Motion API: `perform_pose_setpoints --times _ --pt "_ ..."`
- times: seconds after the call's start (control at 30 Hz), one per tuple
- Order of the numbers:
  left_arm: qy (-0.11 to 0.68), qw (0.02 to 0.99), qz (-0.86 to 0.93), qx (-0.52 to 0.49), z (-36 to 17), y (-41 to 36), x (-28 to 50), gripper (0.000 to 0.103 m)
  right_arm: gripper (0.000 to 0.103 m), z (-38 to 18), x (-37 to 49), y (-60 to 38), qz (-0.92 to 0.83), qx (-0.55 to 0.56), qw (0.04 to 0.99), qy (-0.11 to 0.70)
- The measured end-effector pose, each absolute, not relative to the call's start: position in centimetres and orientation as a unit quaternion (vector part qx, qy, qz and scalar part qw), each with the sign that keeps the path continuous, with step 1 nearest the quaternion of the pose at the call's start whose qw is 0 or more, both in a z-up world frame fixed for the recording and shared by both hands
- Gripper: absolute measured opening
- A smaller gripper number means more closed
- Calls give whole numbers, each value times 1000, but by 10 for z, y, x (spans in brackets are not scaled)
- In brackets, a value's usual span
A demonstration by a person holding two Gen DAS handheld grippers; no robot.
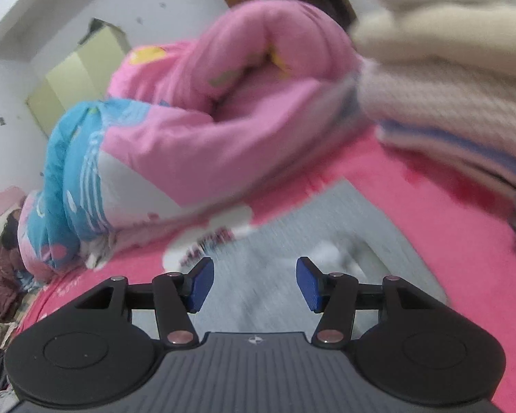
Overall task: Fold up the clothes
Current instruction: 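Lower the leg onto the sweatpants and open the right tool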
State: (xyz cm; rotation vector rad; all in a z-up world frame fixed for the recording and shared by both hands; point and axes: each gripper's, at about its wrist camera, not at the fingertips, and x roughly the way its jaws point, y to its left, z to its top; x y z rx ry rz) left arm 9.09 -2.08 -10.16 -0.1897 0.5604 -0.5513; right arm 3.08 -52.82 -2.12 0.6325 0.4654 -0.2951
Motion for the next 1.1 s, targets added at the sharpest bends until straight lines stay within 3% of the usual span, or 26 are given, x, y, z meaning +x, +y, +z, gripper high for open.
perform_pose_setpoints --times 0.17,0.53,0.6,0.67,0.7,0.93,1.1 --pt "266 922 -266 -92 -104 -21 89 69 49 -41 27 -531 -116 353 888 273" --pt "271 921 -264 -95 -102 -21 91 70 41 -58 99 -471 -48 303 873 379" --pt "274 919 -266 -98 -101 -19 92 70 37 -66 100 -478 -89 283 872 389" --pt "275 918 -268 -101 -101 -17 92 70 25 -71 91 -500 -143 280 872 374" --pt "275 917 -269 -101 -101 -16 93 70 24 -74 87 -511 -170 279 871 366" --pt "276 917 -271 -99 -101 -16 95 70 26 -56 62 -537 -201 320 868 321" --pt "277 917 -268 -100 -102 -17 95 70 26 -43 86 -508 -150 309 873 345"
